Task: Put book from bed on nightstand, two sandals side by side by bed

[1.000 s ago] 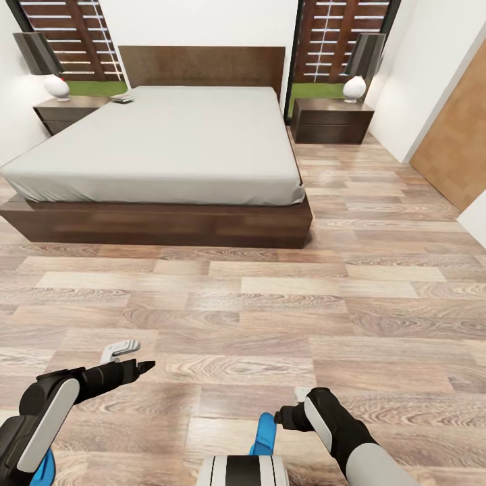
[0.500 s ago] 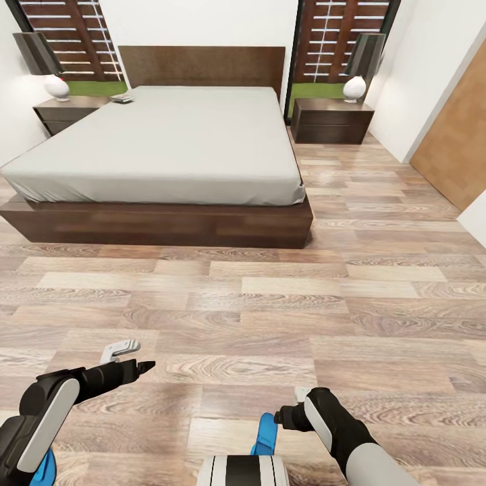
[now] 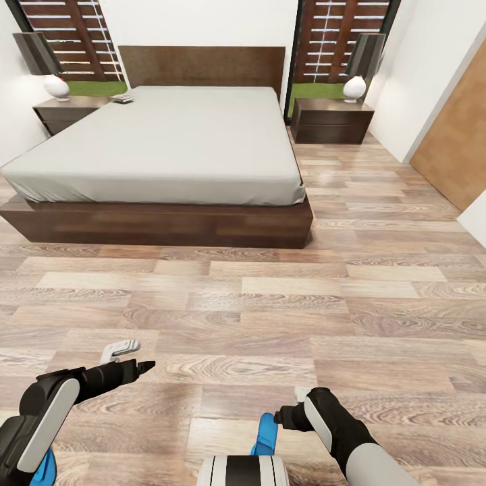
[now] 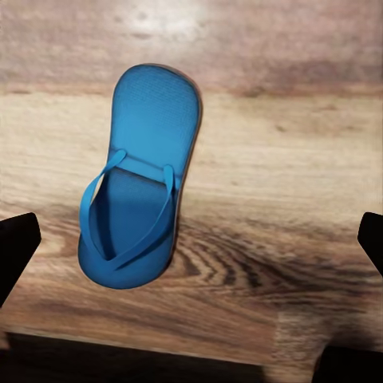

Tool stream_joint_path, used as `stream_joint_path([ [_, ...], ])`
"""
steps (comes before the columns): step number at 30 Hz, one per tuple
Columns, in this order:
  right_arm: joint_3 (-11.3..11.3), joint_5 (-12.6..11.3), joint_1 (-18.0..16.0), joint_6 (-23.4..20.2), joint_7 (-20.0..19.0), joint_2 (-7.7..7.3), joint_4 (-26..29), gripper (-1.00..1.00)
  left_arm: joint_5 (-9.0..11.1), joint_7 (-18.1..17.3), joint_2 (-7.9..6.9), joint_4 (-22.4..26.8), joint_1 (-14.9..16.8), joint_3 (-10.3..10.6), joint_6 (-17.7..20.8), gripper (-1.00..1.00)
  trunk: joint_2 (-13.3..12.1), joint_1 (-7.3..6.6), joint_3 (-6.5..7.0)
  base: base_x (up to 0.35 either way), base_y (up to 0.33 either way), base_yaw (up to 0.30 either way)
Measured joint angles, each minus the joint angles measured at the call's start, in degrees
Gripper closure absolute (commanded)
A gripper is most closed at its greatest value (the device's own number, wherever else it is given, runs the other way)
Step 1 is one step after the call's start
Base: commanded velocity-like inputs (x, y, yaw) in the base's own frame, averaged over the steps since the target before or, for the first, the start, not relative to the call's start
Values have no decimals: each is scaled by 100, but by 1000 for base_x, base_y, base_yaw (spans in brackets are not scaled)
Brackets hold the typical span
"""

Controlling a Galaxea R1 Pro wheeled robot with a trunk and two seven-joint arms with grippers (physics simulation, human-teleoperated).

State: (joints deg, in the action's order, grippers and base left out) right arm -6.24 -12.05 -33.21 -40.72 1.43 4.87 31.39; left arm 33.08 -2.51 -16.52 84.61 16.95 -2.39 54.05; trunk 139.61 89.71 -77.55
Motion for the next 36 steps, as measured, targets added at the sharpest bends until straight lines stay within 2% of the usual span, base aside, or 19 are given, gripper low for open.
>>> stream_joint_path([
  [36,-7,3,0,0,-5,0,0,-100,-5,4,0,0,-2,0,0,-100,0,0,0,5,27,0],
])
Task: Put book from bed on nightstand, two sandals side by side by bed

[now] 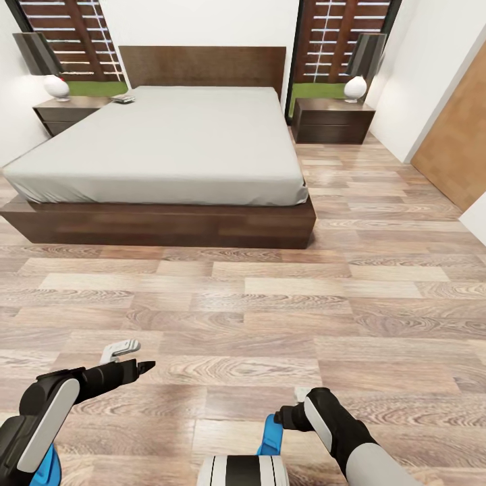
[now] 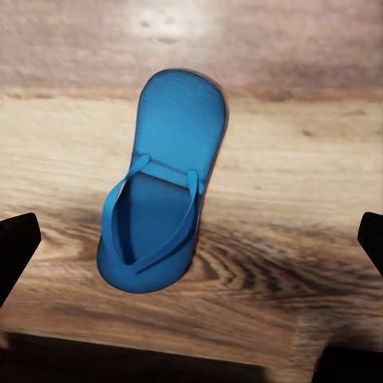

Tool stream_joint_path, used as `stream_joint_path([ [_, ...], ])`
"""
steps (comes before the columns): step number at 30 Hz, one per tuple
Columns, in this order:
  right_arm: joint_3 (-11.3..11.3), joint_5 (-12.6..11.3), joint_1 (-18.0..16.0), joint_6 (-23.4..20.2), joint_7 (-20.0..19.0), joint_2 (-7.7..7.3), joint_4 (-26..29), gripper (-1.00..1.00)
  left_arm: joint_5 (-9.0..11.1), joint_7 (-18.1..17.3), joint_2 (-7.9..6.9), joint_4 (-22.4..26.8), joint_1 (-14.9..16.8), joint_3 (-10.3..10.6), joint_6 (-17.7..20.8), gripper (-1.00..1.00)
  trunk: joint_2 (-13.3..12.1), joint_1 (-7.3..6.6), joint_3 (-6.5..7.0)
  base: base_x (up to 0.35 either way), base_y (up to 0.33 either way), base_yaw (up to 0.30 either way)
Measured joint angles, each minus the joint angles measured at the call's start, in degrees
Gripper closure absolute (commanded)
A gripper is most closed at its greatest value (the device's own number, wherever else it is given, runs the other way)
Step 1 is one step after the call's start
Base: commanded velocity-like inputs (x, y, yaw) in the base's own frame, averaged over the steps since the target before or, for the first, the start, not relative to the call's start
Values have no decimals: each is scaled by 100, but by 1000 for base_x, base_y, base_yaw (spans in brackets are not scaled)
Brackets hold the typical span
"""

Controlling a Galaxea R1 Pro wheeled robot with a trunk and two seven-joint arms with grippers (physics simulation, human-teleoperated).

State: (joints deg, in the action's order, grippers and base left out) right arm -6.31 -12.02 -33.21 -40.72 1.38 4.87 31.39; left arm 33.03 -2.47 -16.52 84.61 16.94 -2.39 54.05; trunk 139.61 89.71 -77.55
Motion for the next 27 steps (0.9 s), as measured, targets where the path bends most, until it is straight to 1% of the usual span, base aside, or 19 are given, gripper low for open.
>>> stream_joint_path([
  [27,0,-4,0,0,-3,4,-1,-100,-1,0,6,0,0,0,0,-100,0,0,0,1,3,0],
])
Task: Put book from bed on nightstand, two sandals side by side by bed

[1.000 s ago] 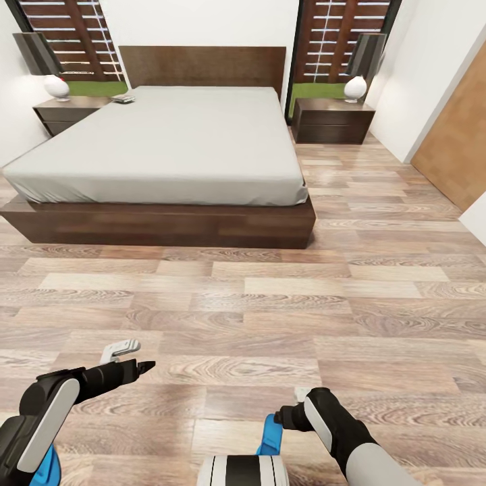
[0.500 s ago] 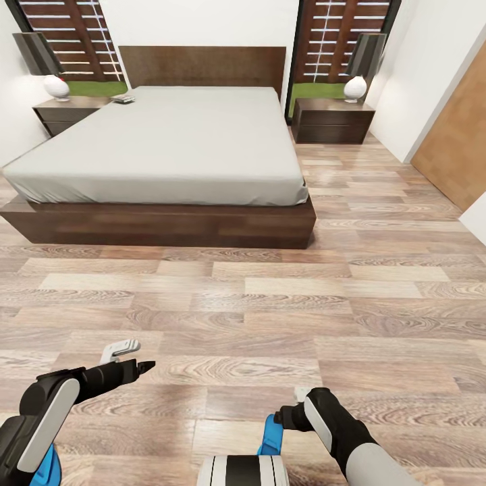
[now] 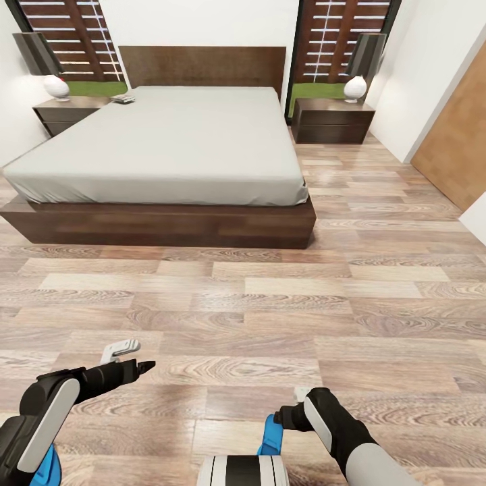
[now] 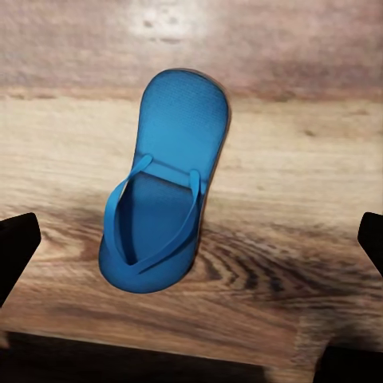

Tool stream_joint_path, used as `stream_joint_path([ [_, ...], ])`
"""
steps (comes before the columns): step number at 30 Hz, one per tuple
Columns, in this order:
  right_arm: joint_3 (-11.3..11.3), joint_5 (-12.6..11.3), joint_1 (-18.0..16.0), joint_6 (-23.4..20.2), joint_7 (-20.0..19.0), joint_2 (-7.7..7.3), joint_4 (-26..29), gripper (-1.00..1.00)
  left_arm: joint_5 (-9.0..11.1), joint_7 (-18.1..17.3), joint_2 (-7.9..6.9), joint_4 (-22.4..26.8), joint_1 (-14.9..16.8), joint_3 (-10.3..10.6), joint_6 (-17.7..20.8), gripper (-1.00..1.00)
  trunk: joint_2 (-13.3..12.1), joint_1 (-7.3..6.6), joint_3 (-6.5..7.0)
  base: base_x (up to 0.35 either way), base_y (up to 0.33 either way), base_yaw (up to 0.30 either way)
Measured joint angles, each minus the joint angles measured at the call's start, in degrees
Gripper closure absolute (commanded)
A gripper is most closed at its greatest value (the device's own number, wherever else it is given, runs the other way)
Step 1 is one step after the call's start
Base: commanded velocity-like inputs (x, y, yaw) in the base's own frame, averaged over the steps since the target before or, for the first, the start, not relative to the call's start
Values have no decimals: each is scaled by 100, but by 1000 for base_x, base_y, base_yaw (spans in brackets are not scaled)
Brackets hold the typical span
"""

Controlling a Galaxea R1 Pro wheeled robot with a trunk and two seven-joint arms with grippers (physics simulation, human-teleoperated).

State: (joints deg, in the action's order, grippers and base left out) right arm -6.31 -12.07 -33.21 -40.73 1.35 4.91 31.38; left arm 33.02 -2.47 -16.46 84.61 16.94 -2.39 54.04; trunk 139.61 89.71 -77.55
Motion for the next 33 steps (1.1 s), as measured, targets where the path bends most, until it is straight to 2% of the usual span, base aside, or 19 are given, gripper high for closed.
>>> stream_joint_path([
  [33,-4,-6,0,19,-15,4,-8,-100,2,0,-1,0,0,0,0,-100,0,0,0,0,0,0],
])
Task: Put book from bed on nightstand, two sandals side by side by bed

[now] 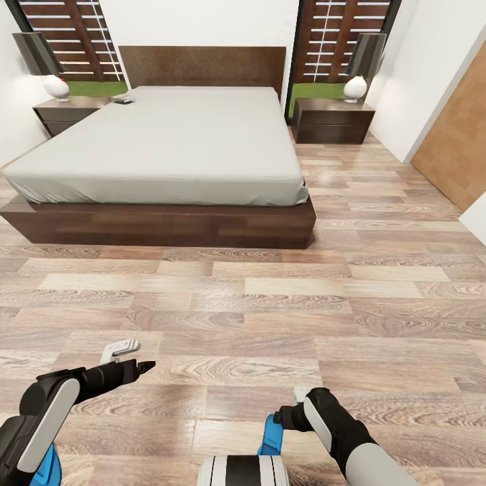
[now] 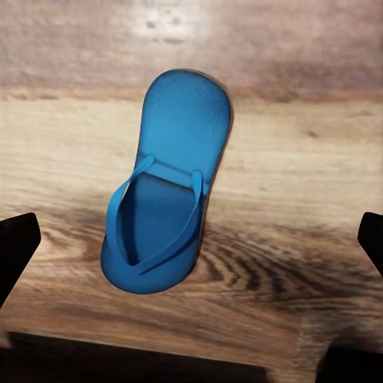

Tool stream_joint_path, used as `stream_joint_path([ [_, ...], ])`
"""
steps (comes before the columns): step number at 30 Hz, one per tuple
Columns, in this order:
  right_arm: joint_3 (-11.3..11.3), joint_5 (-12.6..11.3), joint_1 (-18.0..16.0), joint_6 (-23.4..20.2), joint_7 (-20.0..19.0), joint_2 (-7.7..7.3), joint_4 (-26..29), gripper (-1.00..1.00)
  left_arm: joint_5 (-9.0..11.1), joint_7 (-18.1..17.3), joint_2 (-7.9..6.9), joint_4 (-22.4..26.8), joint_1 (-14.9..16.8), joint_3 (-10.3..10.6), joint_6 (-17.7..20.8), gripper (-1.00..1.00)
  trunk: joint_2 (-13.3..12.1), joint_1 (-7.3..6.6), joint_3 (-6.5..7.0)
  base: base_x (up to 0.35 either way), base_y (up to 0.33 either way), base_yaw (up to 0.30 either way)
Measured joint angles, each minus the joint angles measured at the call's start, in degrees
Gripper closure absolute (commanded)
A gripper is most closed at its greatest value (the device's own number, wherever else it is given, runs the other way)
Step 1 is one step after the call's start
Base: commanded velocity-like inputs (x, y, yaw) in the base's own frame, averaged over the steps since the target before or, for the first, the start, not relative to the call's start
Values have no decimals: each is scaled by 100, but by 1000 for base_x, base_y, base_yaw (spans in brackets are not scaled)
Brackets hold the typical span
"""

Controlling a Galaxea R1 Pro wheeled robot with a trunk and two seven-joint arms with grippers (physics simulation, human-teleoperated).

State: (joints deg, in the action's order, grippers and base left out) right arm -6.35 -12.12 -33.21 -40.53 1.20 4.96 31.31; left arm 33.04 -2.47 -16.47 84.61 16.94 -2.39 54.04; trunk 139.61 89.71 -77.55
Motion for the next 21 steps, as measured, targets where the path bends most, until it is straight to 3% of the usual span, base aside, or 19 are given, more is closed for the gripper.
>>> stream_joint_path([
  [21,-6,-1,0,-7,-8,0,0,-100,3,-1,-1,0,1,0,0,-100,0,0,-30,0,0,38],
])
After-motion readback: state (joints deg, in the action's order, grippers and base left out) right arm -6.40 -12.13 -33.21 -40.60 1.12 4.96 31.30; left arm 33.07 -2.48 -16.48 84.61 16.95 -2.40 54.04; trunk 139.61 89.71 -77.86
